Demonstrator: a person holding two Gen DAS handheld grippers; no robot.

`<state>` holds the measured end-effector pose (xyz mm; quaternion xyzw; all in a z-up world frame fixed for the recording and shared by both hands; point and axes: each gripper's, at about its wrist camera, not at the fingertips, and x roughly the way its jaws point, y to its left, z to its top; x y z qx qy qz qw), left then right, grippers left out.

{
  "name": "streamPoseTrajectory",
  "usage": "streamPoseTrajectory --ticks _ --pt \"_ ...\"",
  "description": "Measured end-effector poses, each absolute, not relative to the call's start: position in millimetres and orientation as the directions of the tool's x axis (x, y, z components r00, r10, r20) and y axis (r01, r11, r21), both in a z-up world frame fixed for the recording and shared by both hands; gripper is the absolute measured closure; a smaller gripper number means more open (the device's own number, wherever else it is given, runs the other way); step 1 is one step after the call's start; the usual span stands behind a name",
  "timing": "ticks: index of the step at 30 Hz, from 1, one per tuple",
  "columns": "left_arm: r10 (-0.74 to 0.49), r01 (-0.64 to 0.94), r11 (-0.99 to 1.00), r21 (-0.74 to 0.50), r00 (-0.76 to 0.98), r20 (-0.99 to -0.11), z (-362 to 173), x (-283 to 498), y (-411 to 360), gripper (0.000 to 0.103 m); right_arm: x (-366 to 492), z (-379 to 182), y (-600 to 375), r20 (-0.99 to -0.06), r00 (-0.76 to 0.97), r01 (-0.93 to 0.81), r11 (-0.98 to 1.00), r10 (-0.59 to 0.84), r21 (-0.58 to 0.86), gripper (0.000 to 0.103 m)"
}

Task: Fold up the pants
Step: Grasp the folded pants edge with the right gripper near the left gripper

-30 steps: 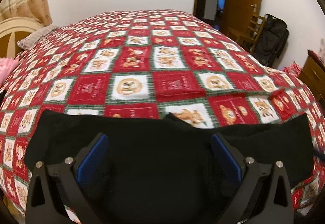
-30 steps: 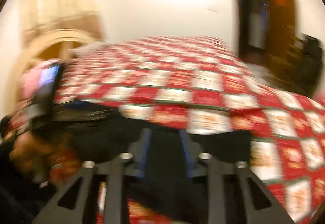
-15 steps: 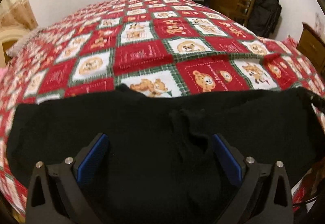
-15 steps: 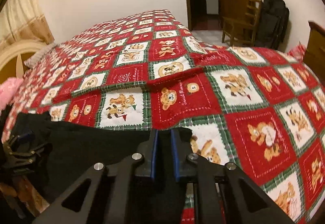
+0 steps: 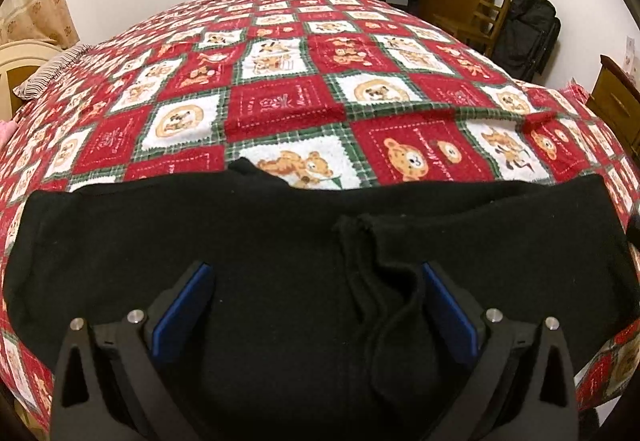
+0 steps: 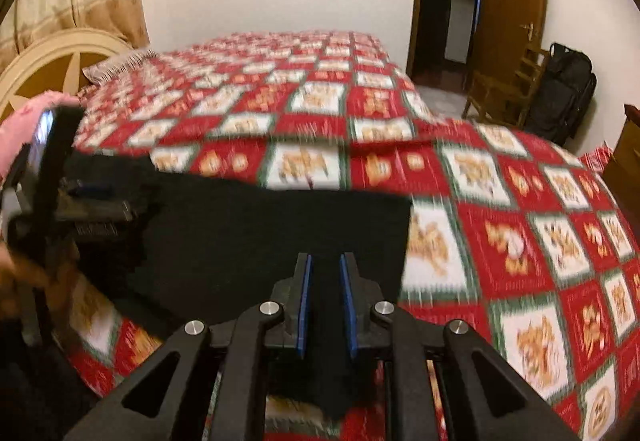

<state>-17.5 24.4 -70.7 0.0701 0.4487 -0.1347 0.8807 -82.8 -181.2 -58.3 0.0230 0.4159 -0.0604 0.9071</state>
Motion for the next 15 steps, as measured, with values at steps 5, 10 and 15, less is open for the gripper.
streamPoseTrajectory --ticks 5,10,15 --pt "-0.165 0.305 0.952 0.02 0.567 -0.807 -70 -19 23 0.0 -102 -70 -197 -0.756 0.655 0.172 0.978 -0.024 0.117 0.088" --pt "-0.162 0.303 0.953 0.022 0.569 -0.806 -71 -19 23 0.0 -111 -73 -188 -0.756 0.652 0.149 0.987 -0.051 0.061 0.087" --pt "-0.168 0.312 0.95 0.024 0.572 -0.803 -71 -20 23 0.0 -114 -61 -194 -0.756 0.652 0.2 0.974 -0.05 0.107 0.088"
